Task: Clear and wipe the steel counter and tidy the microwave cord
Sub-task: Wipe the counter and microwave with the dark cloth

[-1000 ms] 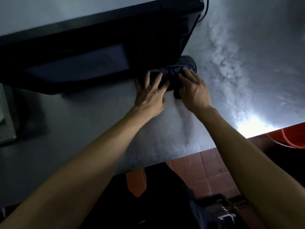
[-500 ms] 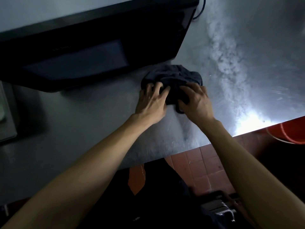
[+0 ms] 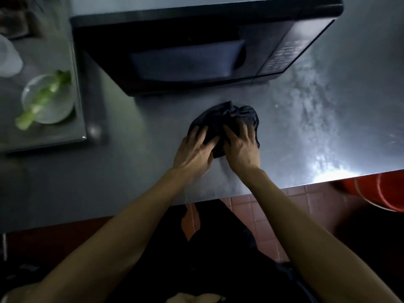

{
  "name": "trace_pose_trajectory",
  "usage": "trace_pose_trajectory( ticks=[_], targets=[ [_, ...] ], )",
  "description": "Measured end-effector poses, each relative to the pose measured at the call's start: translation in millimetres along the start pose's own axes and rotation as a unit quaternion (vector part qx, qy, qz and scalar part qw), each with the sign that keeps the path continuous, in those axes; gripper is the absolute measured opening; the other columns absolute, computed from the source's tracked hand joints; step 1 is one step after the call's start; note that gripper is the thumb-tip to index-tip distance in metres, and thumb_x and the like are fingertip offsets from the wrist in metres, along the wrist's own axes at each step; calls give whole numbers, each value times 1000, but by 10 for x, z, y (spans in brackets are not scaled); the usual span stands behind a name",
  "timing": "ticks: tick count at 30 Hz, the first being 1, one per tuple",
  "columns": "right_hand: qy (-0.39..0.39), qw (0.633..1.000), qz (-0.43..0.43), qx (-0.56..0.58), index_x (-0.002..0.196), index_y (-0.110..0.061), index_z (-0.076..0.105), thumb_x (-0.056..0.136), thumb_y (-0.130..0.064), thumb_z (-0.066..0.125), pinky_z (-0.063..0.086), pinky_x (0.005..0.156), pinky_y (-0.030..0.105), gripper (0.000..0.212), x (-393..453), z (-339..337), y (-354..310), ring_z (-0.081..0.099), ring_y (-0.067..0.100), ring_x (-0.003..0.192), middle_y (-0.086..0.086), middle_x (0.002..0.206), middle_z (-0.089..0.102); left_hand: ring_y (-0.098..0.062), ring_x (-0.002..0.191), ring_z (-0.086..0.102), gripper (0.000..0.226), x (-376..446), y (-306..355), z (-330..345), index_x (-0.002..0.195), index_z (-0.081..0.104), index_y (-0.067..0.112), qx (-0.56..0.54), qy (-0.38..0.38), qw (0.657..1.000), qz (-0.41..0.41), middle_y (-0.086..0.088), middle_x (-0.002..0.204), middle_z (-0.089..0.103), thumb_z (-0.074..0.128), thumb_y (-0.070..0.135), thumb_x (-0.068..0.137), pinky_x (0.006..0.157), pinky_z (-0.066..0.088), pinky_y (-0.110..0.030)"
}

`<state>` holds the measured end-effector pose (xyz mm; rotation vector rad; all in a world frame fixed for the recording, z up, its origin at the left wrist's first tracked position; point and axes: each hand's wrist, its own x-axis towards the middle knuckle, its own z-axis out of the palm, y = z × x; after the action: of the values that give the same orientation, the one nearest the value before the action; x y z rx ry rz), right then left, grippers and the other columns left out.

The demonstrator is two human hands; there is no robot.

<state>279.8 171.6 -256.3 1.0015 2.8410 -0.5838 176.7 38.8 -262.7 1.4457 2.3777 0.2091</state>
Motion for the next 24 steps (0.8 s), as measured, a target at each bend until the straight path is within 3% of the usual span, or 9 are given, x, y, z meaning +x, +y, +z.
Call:
trace_pose_trajectory(
  ticks=[3, 8, 12, 15, 21, 24],
  targets=[
    [-26, 999, -21, 2, 143, -21, 47, 94, -30, 48, 34, 109, 61, 50, -52, 190, -402, 18, 46, 144, 14, 162, 22, -38, 139, 34, 53, -306, -327, -38, 142, 48, 28, -11, 21, 999, -29, -13, 149, 40, 57, 26, 90, 98, 47, -50],
    [-75, 995, -60, -2, 152, -26, 35, 97, -48, 48, 20, 117, 61, 61, -123, 422, -1072, 5, 45, 149, 9, 165, 14, -38, 134, 39, 51, -829, -875, -122, 138, 51, 27, -8, 52, 997, -63, -13, 142, 47, 61, 25, 88, 92, 49, -49],
    [-93, 993, -64, -36, 151, -29, 35, 94, -54, 50, 25, 115, 62, 64, -192, 547, -1430, 10, 45, 147, 9, 163, 20, -36, 131, 41, 53, -1124, -1136, -155, 139, 49, 27, -8, 51, 996, -79, -11, 138, 49, 65, 28, 88, 95, 48, -49],
    [-81, 994, -57, -42, 147, -27, 43, 92, -51, 57, 33, 110, 61, 62, -321, 591, -1543, 20, 48, 142, 10, 158, 30, -33, 120, 47, 48, -1242, -1183, -135, 135, 52, 25, -7, 56, 996, -72, -10, 129, 53, 62, 26, 88, 89, 50, -47],
    [-87, 993, -65, -45, 141, -25, 50, 91, -40, 62, 43, 103, 58, 53, -611, 580, -1368, 31, 46, 137, 6, 153, 40, -37, 103, 53, 44, -1370, -1063, 0, 129, 59, 17, -24, 77, 997, -21, -15, 117, 58, 60, 13, 85, 78, 52, -48],
    [-84, 993, -76, -44, 137, -25, 54, 89, -37, 65, 47, 97, 57, 51, -768, 532, -1181, 37, 45, 132, 7, 150, 43, -37, 99, 53, 44, -1404, -935, 76, 126, 60, 16, -21, 76, 997, 7, -15, 116, 58, 48, 10, 85, 75, 51, -47]
  ],
)
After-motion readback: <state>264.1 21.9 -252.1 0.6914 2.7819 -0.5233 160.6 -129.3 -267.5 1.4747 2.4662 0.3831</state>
